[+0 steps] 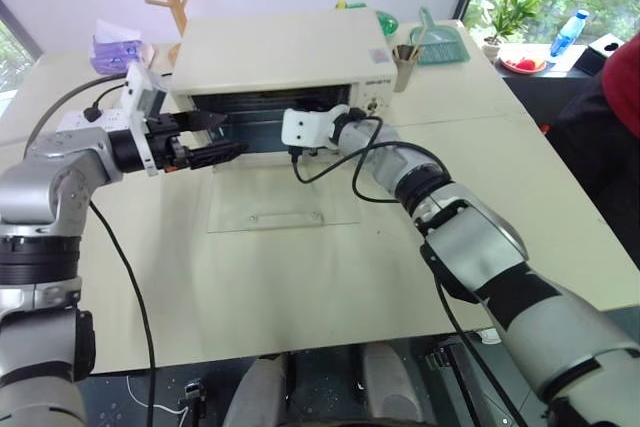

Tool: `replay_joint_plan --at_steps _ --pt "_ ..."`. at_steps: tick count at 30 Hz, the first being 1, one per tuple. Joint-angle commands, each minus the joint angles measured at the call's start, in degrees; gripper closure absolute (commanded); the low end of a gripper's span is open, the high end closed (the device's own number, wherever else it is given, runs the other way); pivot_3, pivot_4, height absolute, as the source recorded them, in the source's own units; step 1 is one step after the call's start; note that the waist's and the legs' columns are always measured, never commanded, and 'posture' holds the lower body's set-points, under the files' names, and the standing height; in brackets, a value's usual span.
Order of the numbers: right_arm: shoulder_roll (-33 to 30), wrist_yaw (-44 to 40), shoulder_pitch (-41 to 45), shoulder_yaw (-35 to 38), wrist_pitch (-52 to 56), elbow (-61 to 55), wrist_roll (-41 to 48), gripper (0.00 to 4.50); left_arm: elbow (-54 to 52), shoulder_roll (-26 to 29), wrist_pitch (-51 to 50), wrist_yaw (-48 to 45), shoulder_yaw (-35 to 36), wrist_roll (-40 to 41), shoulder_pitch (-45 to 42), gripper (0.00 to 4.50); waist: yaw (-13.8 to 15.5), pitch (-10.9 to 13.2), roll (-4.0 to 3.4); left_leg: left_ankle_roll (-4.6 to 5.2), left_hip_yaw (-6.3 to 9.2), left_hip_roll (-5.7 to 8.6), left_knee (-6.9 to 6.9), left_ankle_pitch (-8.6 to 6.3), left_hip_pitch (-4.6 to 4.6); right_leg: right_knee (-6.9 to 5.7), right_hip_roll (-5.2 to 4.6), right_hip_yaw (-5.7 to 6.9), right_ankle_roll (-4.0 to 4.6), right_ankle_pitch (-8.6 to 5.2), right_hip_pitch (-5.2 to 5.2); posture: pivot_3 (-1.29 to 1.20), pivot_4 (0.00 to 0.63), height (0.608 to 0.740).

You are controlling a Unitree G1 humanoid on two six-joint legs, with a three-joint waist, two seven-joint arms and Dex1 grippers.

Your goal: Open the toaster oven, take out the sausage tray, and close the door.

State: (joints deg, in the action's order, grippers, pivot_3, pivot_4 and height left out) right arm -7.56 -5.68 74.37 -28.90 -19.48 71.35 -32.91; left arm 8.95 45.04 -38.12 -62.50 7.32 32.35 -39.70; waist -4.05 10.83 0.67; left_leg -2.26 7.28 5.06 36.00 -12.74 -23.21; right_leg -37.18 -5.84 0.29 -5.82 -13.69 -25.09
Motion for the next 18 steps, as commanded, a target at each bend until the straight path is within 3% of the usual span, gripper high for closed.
replay_joint_plan --at_steps 1,18 --pt "0.53 0.29 2.23 0.62 -1.25 -0.43 0.01 4.38 4.65 0.37 2.63 -1.27 -0.68 -2.22 -3.38 0.0 0.0 -0.01 0.02 0.0 -0.01 0.01 0.0 0.0 0.0 -0.01 0.0 0.0 0.0 0.0 0.0 0.0 0.15 0.74" --pt "-0.53 -0.23 0.51 0.79 -3.24 -4.82 -0.9 4.48 16.1 0.12 8.21 -6.62 -2.92 -7.8 -10.19 0.0 -0.01 -0.1 0.2 -0.01 -0.04 -0.01 0.01 0.01 0.01 -0.01 0.17 -0.07 0.02 0.01 -0.04 0.0 0.15 0.74"
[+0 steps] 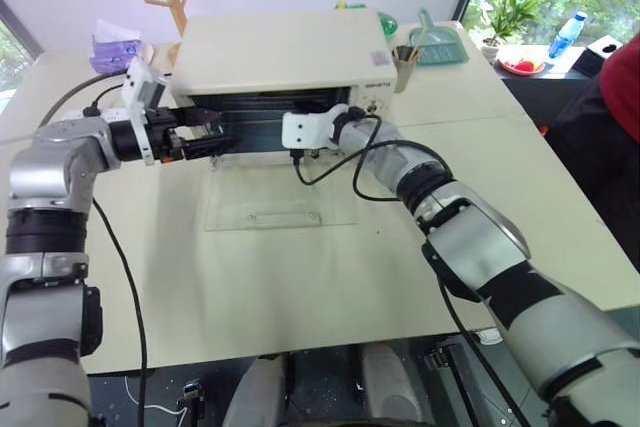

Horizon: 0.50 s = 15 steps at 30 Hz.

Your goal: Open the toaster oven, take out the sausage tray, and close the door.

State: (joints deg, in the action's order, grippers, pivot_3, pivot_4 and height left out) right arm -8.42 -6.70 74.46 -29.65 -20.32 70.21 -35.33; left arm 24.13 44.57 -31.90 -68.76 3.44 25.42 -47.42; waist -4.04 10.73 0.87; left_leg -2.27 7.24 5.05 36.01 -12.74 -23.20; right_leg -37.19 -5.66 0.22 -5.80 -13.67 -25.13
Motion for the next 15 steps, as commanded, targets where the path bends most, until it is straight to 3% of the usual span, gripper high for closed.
replay_joint_plan --at_steps 1,15 --pt "0.21 0.78 0.22 1.4 -2.66 -4.22 1.36 4.48 1.53 0.58 2.32 -0.55 0.85 -1.15 -2.9 0.0 -0.03 0.0 0.0 0.0 0.0 0.0 0.0 0.0 0.0 0.0 0.0 0.0 0.0 0.0 0.0 0.0 0.15 0.74" --pt "-2.16 -3.02 -5.93 1.13 -2.83 -17.56 0.7 4.48 3.87 0.44 4.0 -2.66 0.62 -2.94 -4.12 0.0 -0.17 0.0 0.0 0.0 -0.08 -0.02 0.0 0.0 -0.03 -0.01 0.04 -0.05 0.0 0.0 -0.08 0.0 0.15 0.74"
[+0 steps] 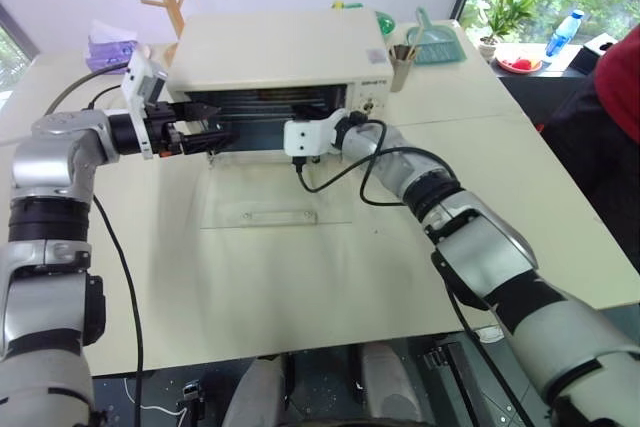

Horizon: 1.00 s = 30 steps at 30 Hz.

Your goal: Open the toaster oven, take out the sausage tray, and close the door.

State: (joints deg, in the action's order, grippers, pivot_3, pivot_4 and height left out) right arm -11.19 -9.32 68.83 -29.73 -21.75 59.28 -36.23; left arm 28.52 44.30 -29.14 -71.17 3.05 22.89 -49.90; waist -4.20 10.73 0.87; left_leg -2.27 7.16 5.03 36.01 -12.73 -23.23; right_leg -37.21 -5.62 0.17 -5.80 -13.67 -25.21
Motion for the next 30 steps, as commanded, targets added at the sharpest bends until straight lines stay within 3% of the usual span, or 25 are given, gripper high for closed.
replay_joint_plan --at_steps 1,6,13,14,17,30 --pt "0.27 -1.07 -1.18 1.27 -1.19 -8.58 1.68 4.48 -0.53 0.73 1.22 -0.3 1.03 -0.42 -1.58 0.0 -0.04 0.0 0.0 0.0 -0.02 0.0 0.0 0.0 0.0 0.0 0.0 -0.01 0.0 0.0 0.0 0.0 0.15 0.74" --pt "-0.69 -3.99 -4.75 2.0 1.09 -16.39 1.96 4.48 -0.22 0.7 1.46 -0.6 1.08 -0.73 -1.47 0.0 -0.26 0.0 0.0 0.0 -0.12 -0.03 0.01 0.0 0.0 -0.02 0.03 -0.06 0.0 0.0 -0.04 0.0 0.15 0.74" --pt "-0.18 -5.16 -5.59 2.95 3.47 -17.64 2.32 4.48 0.56 0.25 1.82 -0.86 0.98 -1.2 -2.3 0.0 -0.53 0.0 0.0 0.02 -0.22 -0.08 0.01 -0.01 0.0 -0.04 0.05 -0.12 0.0 0.0 -0.08 0.0 0.15 0.74" --pt "-0.1 -4.98 -5.35 2.82 3.6 -17.22 2.04 3.75 0.57 0.23 1.81 -0.87 0.98 -1.22 -2.37 0.0 -0.54 0.0 0.0 0.03 -0.22 -0.08 0.02 -0.01 0.0 -0.04 0.06 -0.12 0.0 0.0 -0.08 0.0 0.15 0.74" --pt "0.09 -4.3 -4.72 2.42 3.72 -16.14 1.2 2.52 0.65 0.3 1.86 -0.92 1.01 -1.27 -2.49 0.0 -0.37 0.0 0.0 0.03 -0.25 -0.09 0.02 -0.02 0.01 -0.05 0.06 -0.15 0.0 0.0 -0.08 0.0 0.15 0.74" --pt "2.74 -2.36 -0.06 0.73 4.0 -7.59 -0.98 2.52 0.25 0.61 1.7 -0.7 1.42 -1.21 -2.37 0.0 0.15 0.0 0.01 0.04 -0.3 -0.09 0.09 -0.02 0.01 -0.06 0.05 -0.18 0.02 0.03 -0.07 0.0 0.15 0.74"
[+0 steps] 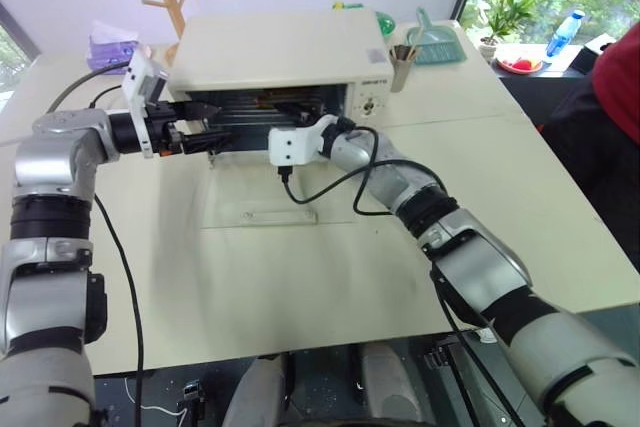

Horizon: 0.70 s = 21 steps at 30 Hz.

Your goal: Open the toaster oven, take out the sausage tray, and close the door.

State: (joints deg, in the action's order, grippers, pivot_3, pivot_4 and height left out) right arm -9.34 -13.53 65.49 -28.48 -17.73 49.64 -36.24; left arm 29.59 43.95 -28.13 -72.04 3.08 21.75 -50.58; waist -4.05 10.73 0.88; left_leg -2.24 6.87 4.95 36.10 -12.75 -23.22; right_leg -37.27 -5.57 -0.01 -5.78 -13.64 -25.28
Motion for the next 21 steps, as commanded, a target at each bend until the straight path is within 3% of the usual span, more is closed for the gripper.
replay_joint_plan --at_steps 1,9,20,21 --pt "1.05 2.3 3.91 -0.81 -0.1 3.2 -1.32 2.52 -0.76 0.94 0.73 0.18 1.38 -0.08 -1.74 0.0 -0.01 0.0 0.0 0.0 0.0 0.0 0.0 0.0 0.0 0.0 0.0 0.0 0.0 0.0 0.0 0.0 0.15 0.74" --pt "1.94 5.57 8.79 -2.74 1.44 12.56 -3.91 2.52 -0.93 0.89 0.63 0.24 1.51 0.07 -1.84 0.0 -0.04 0.0 0.0 -0.03 0.0 0.0 -0.02 0.01 0.0 0.0 0.0 -0.01 0.0 0.0 -0.02 0.0 0.15 0.74" --pt "1.92 4.89 9.1 -3.34 3.29 14.77 -4.01 2.52 -0.65 1.05 0.69 0.22 1.51 -0.04 -1.86 0.0 -0.06 0.0 0.0 -0.02 0.0 0.0 0.0 0.01 0.0 -0.02 0.0 -0.01 0.01 0.0 -0.01 0.0 0.15 0.74" --pt "1.93 4.78 9.02 -3.31 3.27 14.72 -3.92 3.07 -0.56 1.05 0.71 0.2 1.5 -0.06 -1.9 0.0 -0.06 0.0 0.0 -0.02 0.0 0.0 0.0 0.01 0.0 -0.02 0.0 -0.01 0.01 0.0 -0.01 0.0 0.15 0.74"
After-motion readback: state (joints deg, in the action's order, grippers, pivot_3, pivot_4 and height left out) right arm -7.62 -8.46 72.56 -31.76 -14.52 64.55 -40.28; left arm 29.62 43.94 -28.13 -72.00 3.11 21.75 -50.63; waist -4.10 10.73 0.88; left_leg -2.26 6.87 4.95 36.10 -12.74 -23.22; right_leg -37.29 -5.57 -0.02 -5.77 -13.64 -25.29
